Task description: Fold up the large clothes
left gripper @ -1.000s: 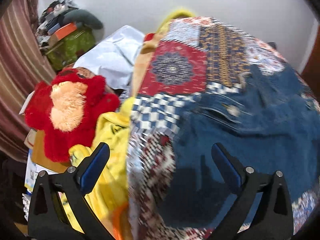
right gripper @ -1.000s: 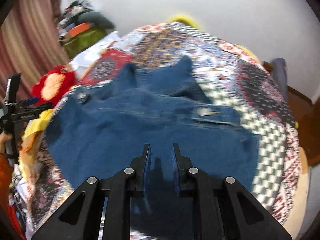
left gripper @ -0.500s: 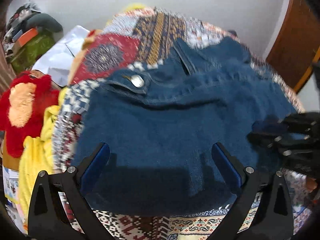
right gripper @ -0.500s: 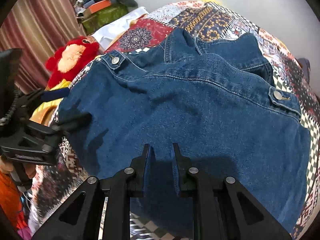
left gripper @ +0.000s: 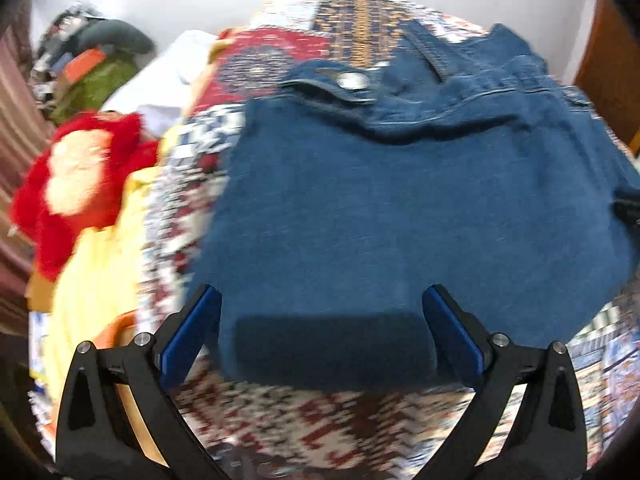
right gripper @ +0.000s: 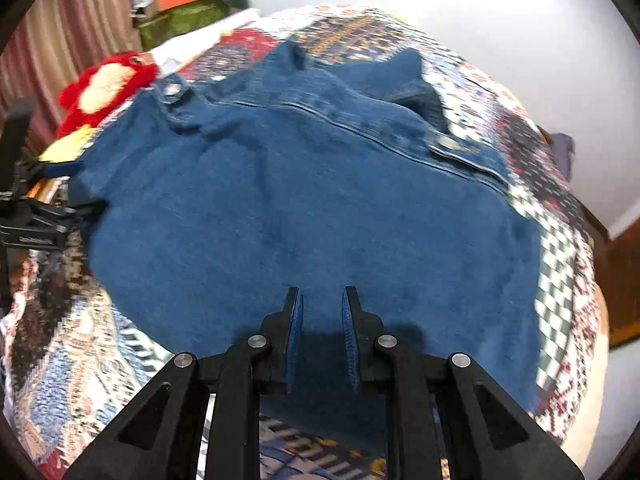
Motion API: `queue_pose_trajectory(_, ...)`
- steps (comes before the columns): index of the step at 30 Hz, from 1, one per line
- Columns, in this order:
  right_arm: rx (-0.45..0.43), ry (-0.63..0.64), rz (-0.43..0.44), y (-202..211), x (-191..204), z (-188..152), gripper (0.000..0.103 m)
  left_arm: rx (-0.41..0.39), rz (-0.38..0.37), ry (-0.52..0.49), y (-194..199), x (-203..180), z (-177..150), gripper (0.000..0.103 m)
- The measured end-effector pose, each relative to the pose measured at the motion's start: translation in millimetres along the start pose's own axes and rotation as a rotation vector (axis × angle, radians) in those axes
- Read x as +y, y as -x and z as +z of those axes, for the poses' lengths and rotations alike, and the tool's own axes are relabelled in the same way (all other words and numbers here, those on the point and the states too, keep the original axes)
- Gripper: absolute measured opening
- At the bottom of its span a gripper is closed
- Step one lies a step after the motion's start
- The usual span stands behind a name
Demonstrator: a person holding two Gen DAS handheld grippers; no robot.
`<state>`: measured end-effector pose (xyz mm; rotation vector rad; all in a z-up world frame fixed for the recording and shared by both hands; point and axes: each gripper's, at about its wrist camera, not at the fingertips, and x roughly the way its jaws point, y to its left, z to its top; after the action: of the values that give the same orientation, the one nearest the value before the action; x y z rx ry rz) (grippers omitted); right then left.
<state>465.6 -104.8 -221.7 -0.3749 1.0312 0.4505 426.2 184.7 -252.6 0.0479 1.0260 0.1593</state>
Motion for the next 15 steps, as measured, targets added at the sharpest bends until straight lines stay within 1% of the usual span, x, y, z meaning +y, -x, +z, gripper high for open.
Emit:
queue_pose_trajectory(1,0.003,-0.005,-0.013,0.9,-3.9,-2.7,0.015,0.0,-0.002,0.009,1.5,6.0,-2.7,0.103)
queue_pose_trajectory(2,0.002,-0.012,-0.018,2.7,-7.6,-5.5,0.015,0.004,-0.037,0.036,2.7,13.2,-5.0,0.103)
queue_pose_trajectory(4,-0.001,-0.032,-0.02,7.0,-17.2,-11.0,0.015,0.021,-0.077,0.097,1.2,26.9,-8.5,0.103)
queue_pose_trajectory(6,-0.002,-0.049,0.015,11.2,-25.0,-15.6,0.015,0.031,-0.107,0.149,-1.1,39.2,-10.5,0.103)
queue_pose_trajectory(7,0.003,-0.047,0.006,12.8,-27.3,-18.3,0.015,0.033,-0.107,0.171,-1.4,42.9,-11.8,0.103)
queue_pose_trajectory(9,0.015,-0.012,-0.075,15.0,-30.4,-22.3,0.015,0.04,-0.116,0.22,-2.8,50.9,-13.7,0.103)
queue_pose_trajectory(10,0.014,0.0,-0.088,16.9,-32.5,-25.3,0.015,0.042,-0.113,0.231,-4.0,52.1,-13.1,0.103)
queue_pose_trajectory(12,0.019,-0.014,-0.106,19.9,-42.5,-30.7,0.015,0.042,-0.106,0.238,-2.7,53.1,-15.5,0.103)
queue_pose_trajectory(14,0.038,-0.029,-0.168,21.2,-54.9,-37.2,0.015,0.038,-0.088,0.232,0.2,51.9,-17.0,0.103)
queue_pose_trajectory(15,0.044,-0.046,-0.173,21.7,-62.4,-41.0,0.015,0.038,-0.078,0.23,2.0,51.4,-18.5,0.103)
